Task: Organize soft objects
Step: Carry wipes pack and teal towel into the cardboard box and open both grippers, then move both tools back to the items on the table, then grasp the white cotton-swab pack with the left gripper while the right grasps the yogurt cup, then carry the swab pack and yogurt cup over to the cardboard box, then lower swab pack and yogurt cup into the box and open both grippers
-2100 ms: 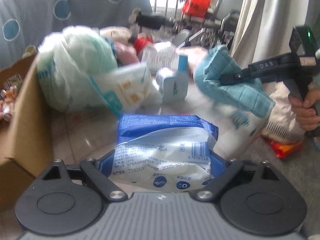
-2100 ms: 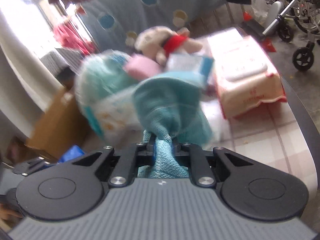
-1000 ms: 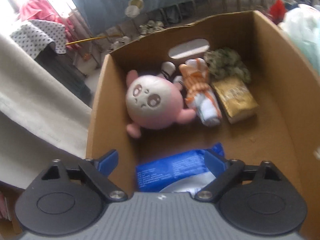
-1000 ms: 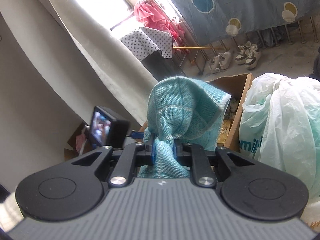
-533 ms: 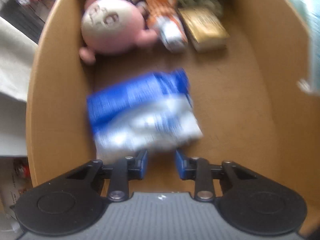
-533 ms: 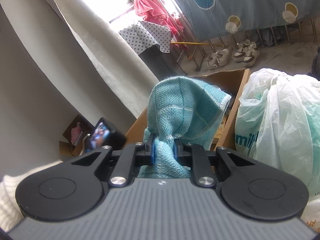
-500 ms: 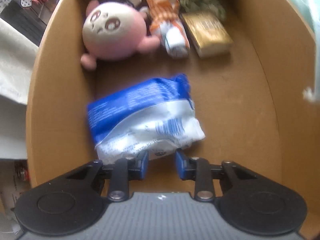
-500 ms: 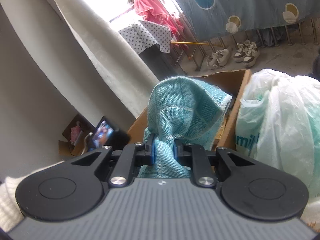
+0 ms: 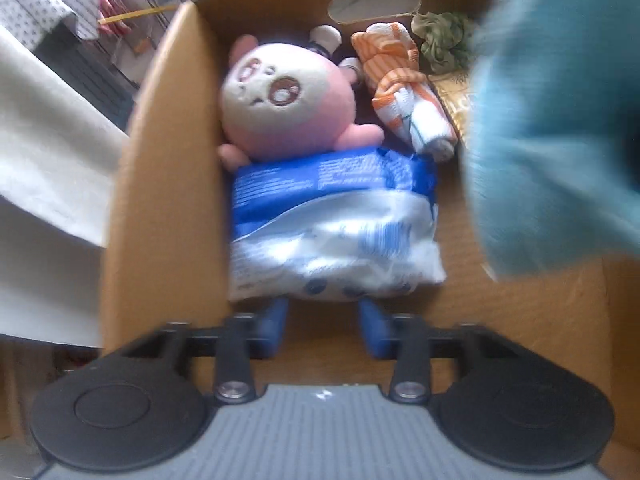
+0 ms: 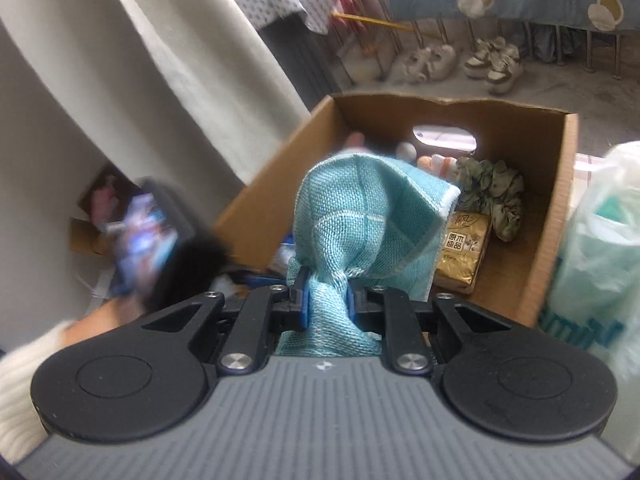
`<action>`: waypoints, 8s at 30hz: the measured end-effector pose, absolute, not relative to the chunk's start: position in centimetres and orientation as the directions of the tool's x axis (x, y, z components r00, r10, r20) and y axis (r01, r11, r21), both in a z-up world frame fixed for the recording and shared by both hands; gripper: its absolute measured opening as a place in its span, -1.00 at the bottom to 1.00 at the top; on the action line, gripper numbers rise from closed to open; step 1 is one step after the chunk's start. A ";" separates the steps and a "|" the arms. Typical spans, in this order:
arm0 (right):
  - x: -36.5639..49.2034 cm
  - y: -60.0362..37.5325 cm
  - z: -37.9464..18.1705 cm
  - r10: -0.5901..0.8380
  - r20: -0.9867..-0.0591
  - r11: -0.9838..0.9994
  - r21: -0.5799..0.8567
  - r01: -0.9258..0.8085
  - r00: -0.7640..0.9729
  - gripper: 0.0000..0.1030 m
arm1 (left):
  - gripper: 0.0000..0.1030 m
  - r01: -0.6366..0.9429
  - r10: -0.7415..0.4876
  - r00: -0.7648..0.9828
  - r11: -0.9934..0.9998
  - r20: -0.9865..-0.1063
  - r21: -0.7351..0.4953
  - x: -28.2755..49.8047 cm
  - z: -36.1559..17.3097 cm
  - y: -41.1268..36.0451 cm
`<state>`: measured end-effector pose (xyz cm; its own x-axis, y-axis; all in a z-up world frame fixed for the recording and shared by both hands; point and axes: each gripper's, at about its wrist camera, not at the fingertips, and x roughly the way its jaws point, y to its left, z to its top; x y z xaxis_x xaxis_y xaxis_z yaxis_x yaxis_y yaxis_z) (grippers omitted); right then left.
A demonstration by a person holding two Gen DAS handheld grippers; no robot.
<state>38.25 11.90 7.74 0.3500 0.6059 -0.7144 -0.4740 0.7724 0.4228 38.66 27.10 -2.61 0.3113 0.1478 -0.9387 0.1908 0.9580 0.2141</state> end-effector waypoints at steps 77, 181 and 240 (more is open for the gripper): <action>24.6 -26.3 -1.8 0.264 -0.718 0.956 0.282 -0.077 0.643 -0.02 | -0.57 0.253 -0.467 0.492 0.884 -0.735 -0.392 25.1 -5.7 -0.5; 13.5 -12.8 2.6 0.441 -0.673 0.898 0.319 -0.305 0.594 0.07 | -0.24 0.174 0.042 0.888 0.891 -0.457 0.420 13.7 6.4 12.8; 19.9 -13.8 -3.4 0.296 -0.670 0.825 0.538 0.171 0.681 0.30 | -0.18 0.104 0.135 0.874 0.886 -0.466 0.452 15.2 4.5 16.8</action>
